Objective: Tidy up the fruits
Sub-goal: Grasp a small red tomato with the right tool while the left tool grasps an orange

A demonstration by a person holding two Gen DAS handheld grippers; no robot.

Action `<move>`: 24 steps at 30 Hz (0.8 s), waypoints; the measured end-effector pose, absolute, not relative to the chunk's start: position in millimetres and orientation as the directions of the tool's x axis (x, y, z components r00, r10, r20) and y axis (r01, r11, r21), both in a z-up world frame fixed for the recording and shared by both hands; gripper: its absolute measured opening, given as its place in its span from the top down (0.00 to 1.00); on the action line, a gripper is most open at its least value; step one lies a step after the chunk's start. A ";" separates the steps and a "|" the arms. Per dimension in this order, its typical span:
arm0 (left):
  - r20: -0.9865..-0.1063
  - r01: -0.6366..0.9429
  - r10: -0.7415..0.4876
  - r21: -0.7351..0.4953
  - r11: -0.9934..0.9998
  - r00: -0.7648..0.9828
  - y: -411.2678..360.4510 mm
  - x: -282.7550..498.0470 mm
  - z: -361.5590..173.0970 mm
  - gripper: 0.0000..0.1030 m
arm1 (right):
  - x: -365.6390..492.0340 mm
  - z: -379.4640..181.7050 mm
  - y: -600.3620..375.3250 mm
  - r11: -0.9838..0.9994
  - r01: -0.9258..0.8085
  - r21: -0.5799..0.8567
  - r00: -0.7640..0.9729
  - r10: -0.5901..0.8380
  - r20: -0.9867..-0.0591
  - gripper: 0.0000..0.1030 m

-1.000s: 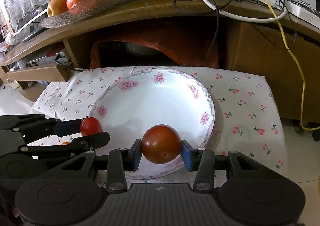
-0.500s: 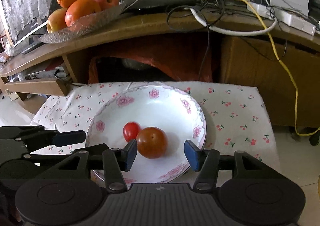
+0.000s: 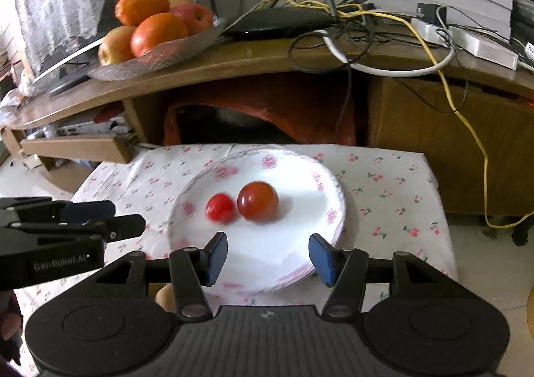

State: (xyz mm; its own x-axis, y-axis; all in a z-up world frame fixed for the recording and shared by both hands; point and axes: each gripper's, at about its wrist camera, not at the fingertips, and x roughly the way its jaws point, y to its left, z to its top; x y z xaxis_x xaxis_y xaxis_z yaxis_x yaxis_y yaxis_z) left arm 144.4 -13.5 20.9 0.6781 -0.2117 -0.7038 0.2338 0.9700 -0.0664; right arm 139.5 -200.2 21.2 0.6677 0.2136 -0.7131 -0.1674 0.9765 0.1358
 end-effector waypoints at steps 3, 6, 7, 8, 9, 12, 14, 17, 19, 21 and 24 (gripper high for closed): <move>-0.713 0.235 -0.206 -0.059 0.970 0.671 -4.7 130.8 20.1 0.56 | 129.3 19.5 -189.5 0.967 -0.207 0.149 0.645 0.249 -0.722 0.44; -0.724 0.230 -0.208 -0.069 0.971 0.658 7.2 115.3 20.2 0.56 | 117.9 14.0 -173.0 0.956 -0.262 0.132 0.617 0.271 -0.739 0.44; -0.727 0.229 -0.206 -0.068 0.971 0.656 12.2 110.1 20.4 0.56 | 114.1 12.1 -168.3 0.952 -0.278 0.132 0.606 0.280 -0.745 0.44; -0.729 0.226 -0.198 -0.061 0.972 0.656 17.1 104.9 20.5 0.56 | 110.3 10.3 -164.1 0.946 -0.293 0.136 0.594 0.292 -0.750 0.44; -0.730 0.221 -0.190 -0.055 0.974 0.656 23.4 99.6 20.5 0.56 | 105.7 8.5 -159.0 0.939 -0.314 0.142 0.580 0.308 -0.754 0.44; -0.739 0.196 -0.181 -0.067 0.978 0.650 42.5 88.3 18.8 0.56 | 94.4 3.6 -142.8 0.915 -0.375 0.149 0.543 0.347 -0.765 0.44; -0.746 0.172 -0.160 -0.062 0.983 0.647 53.8 83.8 15.5 0.56 | 89.9 -1.1 -130.9 0.900 -0.413 0.140 0.523 0.360 -0.772 0.43; -0.756 0.147 -0.147 -0.068 0.987 0.638 66.4 81.5 10.4 0.56 | 87.5 -7.8 -114.0 0.879 -0.457 0.137 0.491 0.378 -0.785 0.43; -0.758 0.144 -0.146 -0.070 0.987 0.636 71.4 80.0 8.3 0.56 | 87.8 -11.5 -104.6 0.869 -0.478 0.129 0.480 0.382 -0.790 0.43; -0.758 0.146 -0.153 -0.077 0.986 0.634 74.7 79.3 6.7 0.56 | 90.4 -15.4 -96.8 0.859 -0.495 0.133 0.466 0.391 -0.794 0.43; -0.760 0.151 -0.166 -0.090 0.984 0.628 79.9 79.0 3.9 0.56 | 96.9 -20.3 -87.1 0.851 -0.508 0.131 0.459 0.396 -0.796 0.44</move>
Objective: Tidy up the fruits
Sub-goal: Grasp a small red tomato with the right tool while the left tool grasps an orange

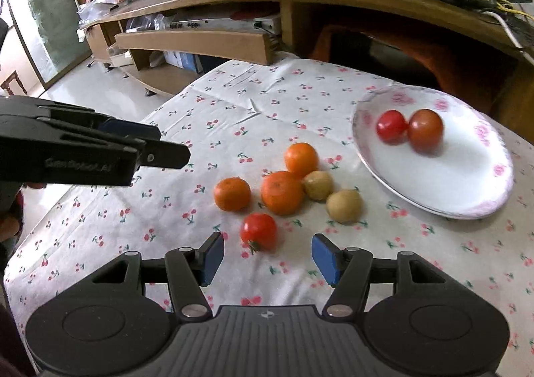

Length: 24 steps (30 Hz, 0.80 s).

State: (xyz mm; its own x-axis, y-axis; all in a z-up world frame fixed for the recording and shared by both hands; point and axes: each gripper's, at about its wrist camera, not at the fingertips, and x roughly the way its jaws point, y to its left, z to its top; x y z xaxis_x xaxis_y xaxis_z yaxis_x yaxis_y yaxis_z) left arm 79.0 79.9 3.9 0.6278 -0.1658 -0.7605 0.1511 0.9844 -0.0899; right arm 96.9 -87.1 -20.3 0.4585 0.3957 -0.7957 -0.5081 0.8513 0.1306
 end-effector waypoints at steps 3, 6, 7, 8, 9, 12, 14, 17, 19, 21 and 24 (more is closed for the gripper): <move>-0.765 0.157 -0.174 -0.096 0.983 0.620 82.4 79.1 0.1 0.56 | 101.9 -26.6 -79.1 0.847 -0.517 0.124 0.440 0.388 -0.810 0.56; -0.768 0.171 -0.189 -0.105 0.980 0.612 83.1 79.1 -2.9 0.56 | 102.2 -32.7 -78.5 0.844 -0.521 0.129 0.413 0.381 -0.827 0.75; -0.768 0.181 -0.199 -0.109 0.977 0.609 82.3 79.1 -4.0 0.56 | 101.0 -31.9 -79.6 0.841 -0.525 0.128 0.414 0.384 -0.825 0.76; -0.768 0.193 -0.207 -0.110 0.975 0.606 80.7 78.8 -5.2 0.56 | 100.7 -31.2 -81.0 0.842 -0.523 0.128 0.413 0.382 -0.827 0.76; -0.770 0.207 -0.213 -0.107 0.973 0.602 77.8 78.9 -6.6 0.56 | 100.0 -29.9 -83.7 0.846 -0.517 0.132 0.412 0.381 -0.828 0.76; -0.776 0.252 -0.220 -0.082 0.964 0.591 66.3 77.9 -11.2 0.56 | 97.1 -25.4 -93.4 0.857 -0.497 0.136 0.420 0.375 -0.826 0.76; -0.777 0.286 -0.234 -0.072 0.955 0.584 58.1 77.2 -13.7 0.56 | 94.0 -21.9 -101.2 0.864 -0.484 0.137 0.428 0.371 -0.824 0.76; -0.785 0.315 -0.234 -0.051 0.948 0.574 46.2 80.1 -20.7 0.56 | 89.6 -18.0 -115.5 0.875 -0.461 0.145 0.439 0.367 -0.820 0.76; -0.790 0.326 -0.219 -0.026 0.945 0.572 38.5 84.1 -28.0 0.56 | 88.5 -17.8 -121.4 0.884 -0.447 0.140 0.447 0.356 -0.820 0.76; -0.795 0.326 -0.199 -0.001 0.946 0.574 33.8 87.2 -35.3 0.56 | 86.8 -18.7 -128.1 0.890 -0.437 0.129 0.453 0.342 -0.823 0.76; -0.798 0.324 -0.182 0.017 0.946 0.574 29.4 91.1 -43.5 0.56 | 86.2 -24.1 -134.9 0.896 -0.428 0.115 0.450 0.322 -0.833 0.76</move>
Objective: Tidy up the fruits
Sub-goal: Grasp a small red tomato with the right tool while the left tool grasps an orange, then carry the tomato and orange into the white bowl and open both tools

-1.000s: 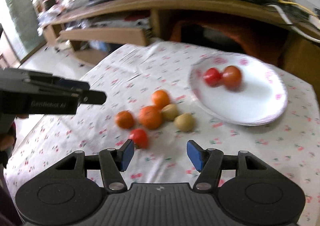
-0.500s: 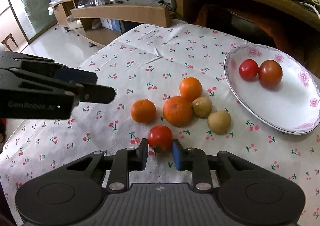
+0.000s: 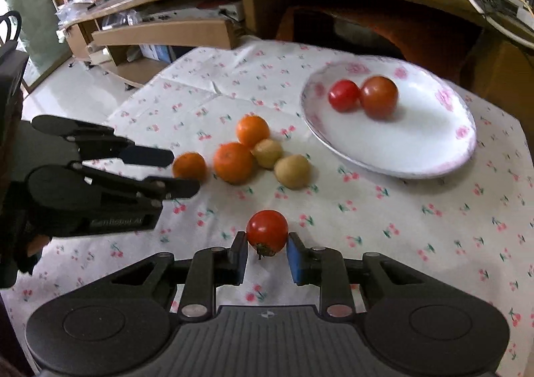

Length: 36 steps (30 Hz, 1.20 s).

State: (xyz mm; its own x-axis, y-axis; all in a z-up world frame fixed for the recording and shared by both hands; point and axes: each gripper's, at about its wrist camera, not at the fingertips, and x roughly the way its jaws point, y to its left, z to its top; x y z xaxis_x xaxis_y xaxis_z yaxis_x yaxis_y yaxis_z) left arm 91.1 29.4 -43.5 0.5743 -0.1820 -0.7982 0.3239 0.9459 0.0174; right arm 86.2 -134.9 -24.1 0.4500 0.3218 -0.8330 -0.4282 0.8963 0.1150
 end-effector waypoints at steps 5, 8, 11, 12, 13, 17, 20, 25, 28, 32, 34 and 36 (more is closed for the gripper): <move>-0.781 0.340 -0.184 0.038 0.940 0.597 19.9 88.9 -43.6 0.65 | 86.4 -28.8 -140.3 0.893 -0.437 0.105 0.448 0.318 -0.836 0.75; -0.782 0.367 -0.208 0.028 0.930 0.587 16.3 85.9 -42.9 0.66 | 84.4 -28.6 -142.8 0.894 -0.439 0.090 0.457 0.309 -0.834 0.75; -0.783 0.393 -0.219 0.035 0.919 0.582 12.8 79.2 -41.3 0.66 | 83.7 -28.9 -144.8 0.893 -0.440 0.092 0.458 0.311 -0.833 0.75; -0.785 0.401 -0.224 0.034 0.916 0.577 12.2 77.5 -41.2 0.66 | 83.5 -29.1 -144.7 0.893 -0.441 0.093 0.458 0.313 -0.832 0.74; -0.786 0.406 -0.225 0.036 0.913 0.576 12.0 75.7 -41.5 0.66 | 83.2 -29.3 -144.7 0.892 -0.443 0.092 0.459 0.314 -0.831 0.74; -0.787 0.418 -0.219 0.054 0.907 0.577 11.4 73.5 -42.6 0.65 | 83.1 -29.5 -143.0 0.889 -0.449 0.089 0.464 0.317 -0.827 0.68; -0.786 0.421 -0.220 0.057 0.905 0.578 11.4 74.0 -42.8 0.64 | 84.3 -29.2 -142.5 0.888 -0.450 0.096 0.465 0.325 -0.824 0.55; -0.781 0.418 -0.224 0.052 0.907 0.583 10.3 76.2 -43.5 0.64 | 86.4 -30.1 -139.2 0.888 -0.452 0.087 0.476 0.323 -0.818 0.53; -0.775 0.411 -0.224 0.050 0.910 0.591 9.4 78.1 -44.8 0.64 | 86.5 -31.4 -135.9 0.884 -0.459 0.087 0.472 0.326 -0.819 0.59; -0.777 0.405 -0.222 0.046 0.913 0.589 8.5 78.8 -44.4 0.65 | 87.5 -30.7 -132.7 0.881 -0.465 0.087 0.472 0.330 -0.818 0.75; -0.778 0.405 -0.221 0.047 0.913 0.588 8.6 77.3 -43.9 0.65 | 88.9 -30.7 -133.6 0.880 -0.464 0.100 0.465 0.338 -0.818 0.75; -0.777 0.405 -0.216 0.054 0.913 0.591 8.8 75.3 -44.0 0.65 | 88.5 -31.0 -133.0 0.879 -0.469 0.090 0.469 0.334 -0.818 0.75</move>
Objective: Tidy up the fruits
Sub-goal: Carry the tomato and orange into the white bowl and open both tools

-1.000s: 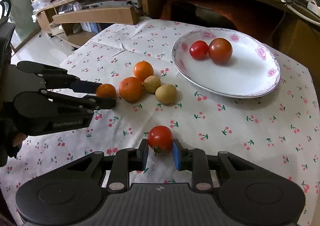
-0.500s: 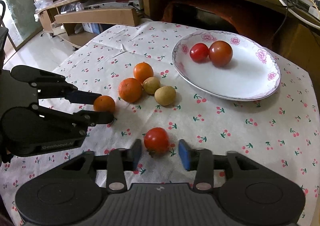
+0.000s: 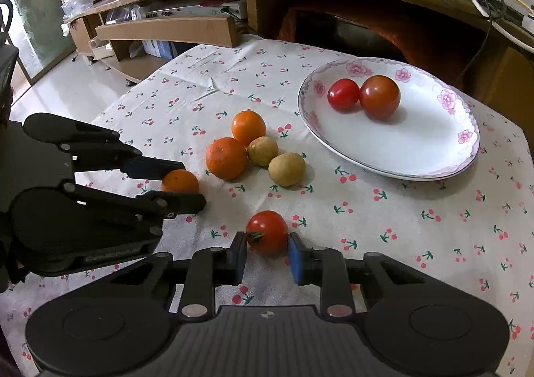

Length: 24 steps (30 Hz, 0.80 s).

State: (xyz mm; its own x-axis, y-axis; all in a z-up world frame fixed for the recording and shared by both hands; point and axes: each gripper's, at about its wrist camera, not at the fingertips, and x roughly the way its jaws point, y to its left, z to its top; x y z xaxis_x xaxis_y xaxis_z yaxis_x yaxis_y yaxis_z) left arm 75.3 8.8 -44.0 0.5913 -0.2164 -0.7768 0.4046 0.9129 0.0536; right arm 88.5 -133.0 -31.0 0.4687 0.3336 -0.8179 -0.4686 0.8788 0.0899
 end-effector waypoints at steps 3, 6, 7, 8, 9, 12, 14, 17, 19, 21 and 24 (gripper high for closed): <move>-0.777 0.402 -0.218 0.049 0.914 0.591 10.7 74.7 -44.4 0.65 | 89.6 -31.3 -132.4 0.880 -0.466 0.096 0.467 0.337 -0.817 0.72; -0.779 0.401 -0.218 0.047 0.915 0.588 12.0 74.0 -44.0 0.64 | 91.5 -30.8 -130.1 0.880 -0.467 0.088 0.470 0.332 -0.818 0.70; -0.779 0.403 -0.217 0.051 0.914 0.589 12.2 73.2 -44.0 0.64 | 92.2 -30.9 -129.8 0.880 -0.466 0.089 0.471 0.332 -0.817 0.70; -0.778 0.405 -0.213 0.058 0.912 0.591 12.0 72.2 -44.2 0.64 | 92.8 -31.0 -129.2 0.881 -0.464 0.089 0.473 0.331 -0.816 0.69; -0.777 0.407 -0.211 0.063 0.911 0.593 11.9 71.4 -44.4 0.64 | 93.4 -31.3 -129.0 0.880 -0.467 0.088 0.472 0.332 -0.817 0.69; -0.775 0.405 -0.211 0.062 0.912 0.595 12.4 70.9 -44.7 0.64 | 93.5 -32.0 -127.3 0.880 -0.469 0.079 0.474 0.326 -0.818 0.69; -0.778 0.405 -0.210 0.062 0.912 0.592 12.3 70.7 -44.1 0.65 | 93.6 -31.0 -127.4 0.881 -0.467 0.083 0.469 0.326 -0.821 0.73; -0.782 0.405 -0.212 0.056 0.912 0.587 12.0 70.3 -42.8 0.65 | 93.6 -28.5 -130.2 0.889 -0.449 0.090 0.476 0.323 -0.818 0.74; -0.778 0.406 -0.224 0.044 0.913 0.587 11.0 70.5 -38.4 0.66 | 93.6 -23.2 -133.9 0.893 -0.440 0.096 0.486 0.327 -0.811 0.74; -0.768 0.404 -0.236 0.032 0.914 0.595 8.8 72.6 -31.2 0.66 | 94.7 -16.0 -138.8 0.898 -0.429 0.102 0.505 0.331 -0.797 0.74; -0.743 0.404 -0.257 0.020 0.914 0.618 -0.1 82.8 -16.9 0.66 | 99.2 -5.9 -147.5 0.908 -0.407 0.102 0.538 0.328 -0.776 0.74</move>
